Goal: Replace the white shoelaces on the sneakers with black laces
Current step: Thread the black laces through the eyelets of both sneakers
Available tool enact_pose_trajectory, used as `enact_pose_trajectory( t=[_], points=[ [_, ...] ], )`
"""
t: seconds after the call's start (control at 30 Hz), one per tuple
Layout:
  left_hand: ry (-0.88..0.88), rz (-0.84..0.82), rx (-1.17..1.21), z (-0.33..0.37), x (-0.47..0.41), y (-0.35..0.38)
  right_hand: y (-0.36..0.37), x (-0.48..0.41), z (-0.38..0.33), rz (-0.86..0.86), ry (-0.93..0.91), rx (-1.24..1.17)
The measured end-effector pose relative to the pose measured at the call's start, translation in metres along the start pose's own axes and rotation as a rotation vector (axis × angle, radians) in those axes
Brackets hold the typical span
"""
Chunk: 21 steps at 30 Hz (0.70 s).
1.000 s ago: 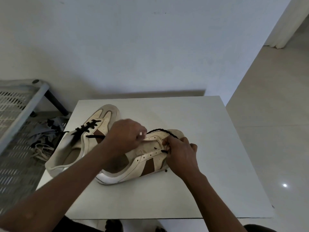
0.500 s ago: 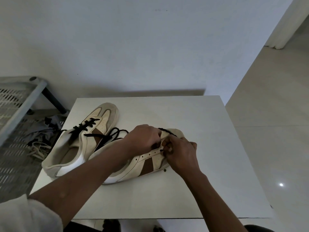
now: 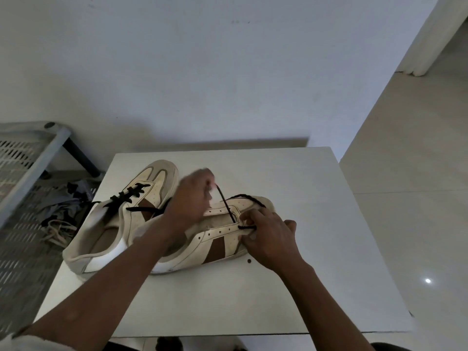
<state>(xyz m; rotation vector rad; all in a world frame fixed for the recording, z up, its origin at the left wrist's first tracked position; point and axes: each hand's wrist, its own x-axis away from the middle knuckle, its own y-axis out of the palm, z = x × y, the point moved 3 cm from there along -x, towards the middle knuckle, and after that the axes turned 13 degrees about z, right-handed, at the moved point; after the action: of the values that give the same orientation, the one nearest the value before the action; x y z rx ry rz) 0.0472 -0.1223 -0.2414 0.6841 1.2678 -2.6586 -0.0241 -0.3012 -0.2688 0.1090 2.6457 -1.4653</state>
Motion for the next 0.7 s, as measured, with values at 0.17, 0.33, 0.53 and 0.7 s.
enact_pose_trajectory(
  t=[0.17, 0.33, 0.53, 0.7],
  points=[
    [-0.222, 0.162, 0.108, -0.005, -0.010, -0.009, -0.001, 0.000, -0.001, -0.014, 0.003, 0.031],
    [-0.731, 0.285, 0.445, -0.005, -0.003, -0.005, 0.000, 0.000, -0.001, -0.050, -0.044, 0.084],
    [-0.263, -0.320, 0.335, 0.032, -0.005, -0.007, 0.002, -0.008, -0.021, 0.127, -0.099, -0.099],
    [-0.160, -0.224, 0.191, 0.030, -0.002, -0.004, -0.004, -0.018, -0.023, 0.131, 0.135, -0.572]
  ],
)
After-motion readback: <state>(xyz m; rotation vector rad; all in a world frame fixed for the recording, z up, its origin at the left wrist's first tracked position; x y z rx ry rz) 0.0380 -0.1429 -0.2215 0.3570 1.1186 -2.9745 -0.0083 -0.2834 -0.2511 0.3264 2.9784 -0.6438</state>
